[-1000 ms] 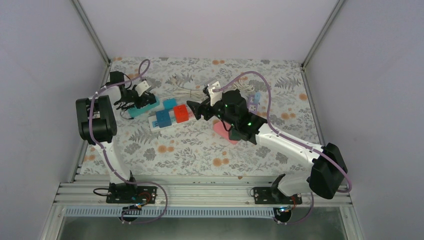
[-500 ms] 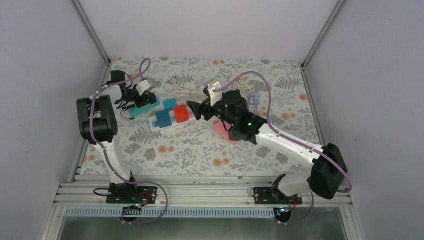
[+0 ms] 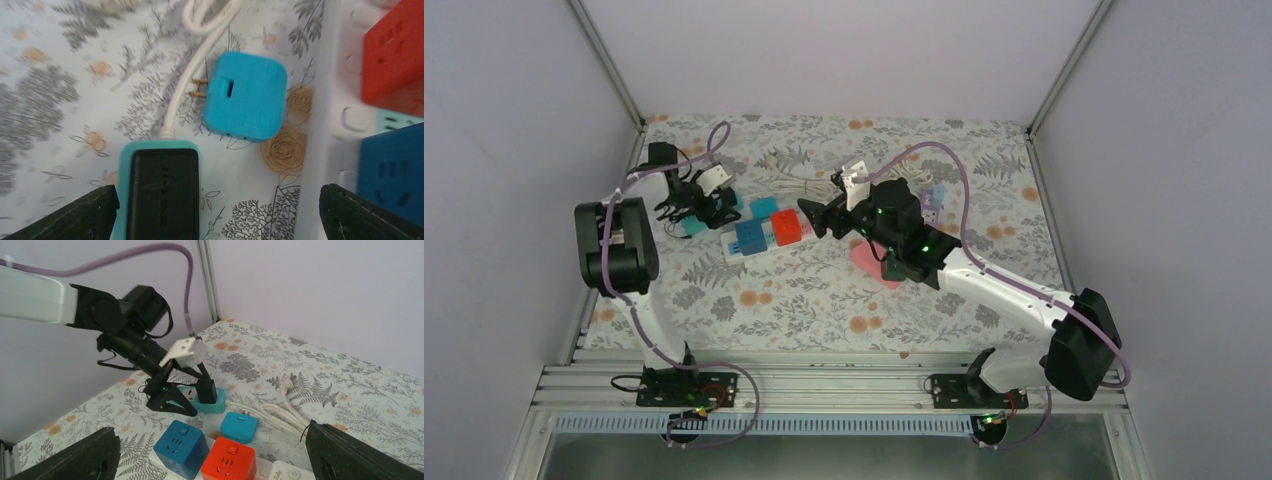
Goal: Insert the plug
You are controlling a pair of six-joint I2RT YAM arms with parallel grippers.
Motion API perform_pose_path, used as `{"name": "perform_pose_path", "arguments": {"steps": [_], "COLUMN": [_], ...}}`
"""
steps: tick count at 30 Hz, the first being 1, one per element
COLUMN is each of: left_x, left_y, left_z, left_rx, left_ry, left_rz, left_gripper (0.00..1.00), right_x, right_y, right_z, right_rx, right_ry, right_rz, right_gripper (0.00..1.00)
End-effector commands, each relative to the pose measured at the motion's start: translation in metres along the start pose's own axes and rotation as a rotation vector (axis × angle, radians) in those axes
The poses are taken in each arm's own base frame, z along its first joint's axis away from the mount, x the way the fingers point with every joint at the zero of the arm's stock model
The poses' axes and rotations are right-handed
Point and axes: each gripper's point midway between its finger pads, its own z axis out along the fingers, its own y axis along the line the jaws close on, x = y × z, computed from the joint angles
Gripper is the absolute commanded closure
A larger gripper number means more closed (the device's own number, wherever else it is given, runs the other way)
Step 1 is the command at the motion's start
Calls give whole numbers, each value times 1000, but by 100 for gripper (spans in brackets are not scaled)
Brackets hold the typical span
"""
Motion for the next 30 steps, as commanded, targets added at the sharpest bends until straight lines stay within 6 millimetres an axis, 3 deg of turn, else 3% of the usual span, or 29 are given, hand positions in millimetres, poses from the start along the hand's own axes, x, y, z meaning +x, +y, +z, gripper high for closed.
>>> {"name": "perform_pose_path", "arguments": {"steps": [1, 8, 10, 14, 18, 21, 23, 26, 30], "left_x": [-44, -107, -130, -166, -186, -180, -178, -176, -177], "left_y": [0, 12, 14, -1, -21, -25, -38, -68, -108], "left_z": [-43, -112, -141, -205, -272, -314, -322, -318, -333], "left_rx": [-95, -327, -420, -584, -714, -801, -786, -707, -664], "left_ry": [-91, -234, -318, -503, -652, -720, -700, -684, -798], "left_rz": [91, 96, 81, 5, -166, -439, -488, -450, -422], "left_gripper": [0, 0, 0, 0, 0, 0, 0, 0, 0], "right_x": [-17, -17, -17, -18, -24, -25, -25, -23, -19], "right_y": [1, -17, -22, -28, -51, -70, -82, -99, -117], "right_z": [-8, -11, -9, -5, -18, -41, -58, -89, -135], "right_rx": [-4, 96, 127, 172, 304, 408, 475, 592, 734], "right_ry": [-56, -57, -43, -4, 8, -3, -9, -17, -26], "right_rz": [-3, 45, 61, 93, 142, 178, 202, 231, 270], "right_gripper": [5, 4, 4, 4, 4, 4, 3, 3, 4]}}
